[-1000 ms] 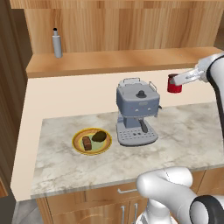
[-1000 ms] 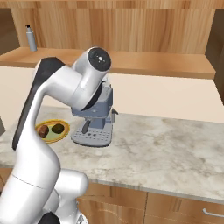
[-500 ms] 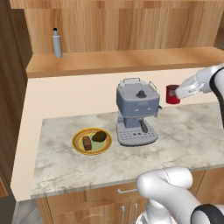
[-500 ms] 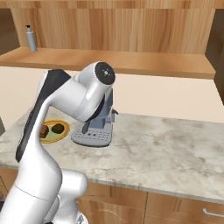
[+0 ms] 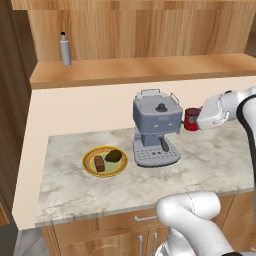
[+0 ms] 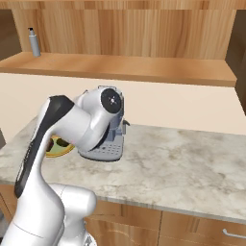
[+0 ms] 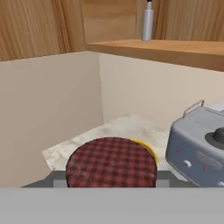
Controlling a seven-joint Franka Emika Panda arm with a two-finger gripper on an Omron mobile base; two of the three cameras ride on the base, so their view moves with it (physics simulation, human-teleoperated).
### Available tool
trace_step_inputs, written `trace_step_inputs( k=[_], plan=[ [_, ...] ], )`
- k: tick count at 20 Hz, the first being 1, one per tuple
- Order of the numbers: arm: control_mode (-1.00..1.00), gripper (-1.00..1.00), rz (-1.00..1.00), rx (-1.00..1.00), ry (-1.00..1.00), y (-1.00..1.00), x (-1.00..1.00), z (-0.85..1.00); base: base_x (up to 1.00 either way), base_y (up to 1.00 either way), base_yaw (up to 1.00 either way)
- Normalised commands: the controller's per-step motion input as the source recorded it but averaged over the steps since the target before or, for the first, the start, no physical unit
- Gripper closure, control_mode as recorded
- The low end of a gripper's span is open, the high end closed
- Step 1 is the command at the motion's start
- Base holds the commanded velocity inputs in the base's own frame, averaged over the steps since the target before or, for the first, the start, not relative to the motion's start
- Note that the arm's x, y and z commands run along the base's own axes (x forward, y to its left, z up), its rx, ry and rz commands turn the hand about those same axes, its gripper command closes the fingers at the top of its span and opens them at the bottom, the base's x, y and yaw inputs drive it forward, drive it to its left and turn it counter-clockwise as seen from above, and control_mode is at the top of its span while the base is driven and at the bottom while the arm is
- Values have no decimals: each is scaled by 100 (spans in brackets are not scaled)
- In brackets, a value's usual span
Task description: Pick the avocado and bread from the counter and place them on the plate. Then pick the jam from the cabinet and place it next to the plate. Lastly close the cabinet door.
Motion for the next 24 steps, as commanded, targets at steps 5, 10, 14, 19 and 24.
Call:
trace_step_inputs(
  k=[5,10,14,19,24],
  plan=[
    [-100,100,12,0,-3,11,0,-25,0,0,0],
    [-100,100,15,0,0,4,1,-30,0,0,0],
    [-100,100,14,0,0,6,2,-34,0,0,0],
    [-100,100,6,0,0,9,1,-27,0,0,0],
    [-100,100,0,0,-1,17,0,-21,0,0,0]
  ],
)
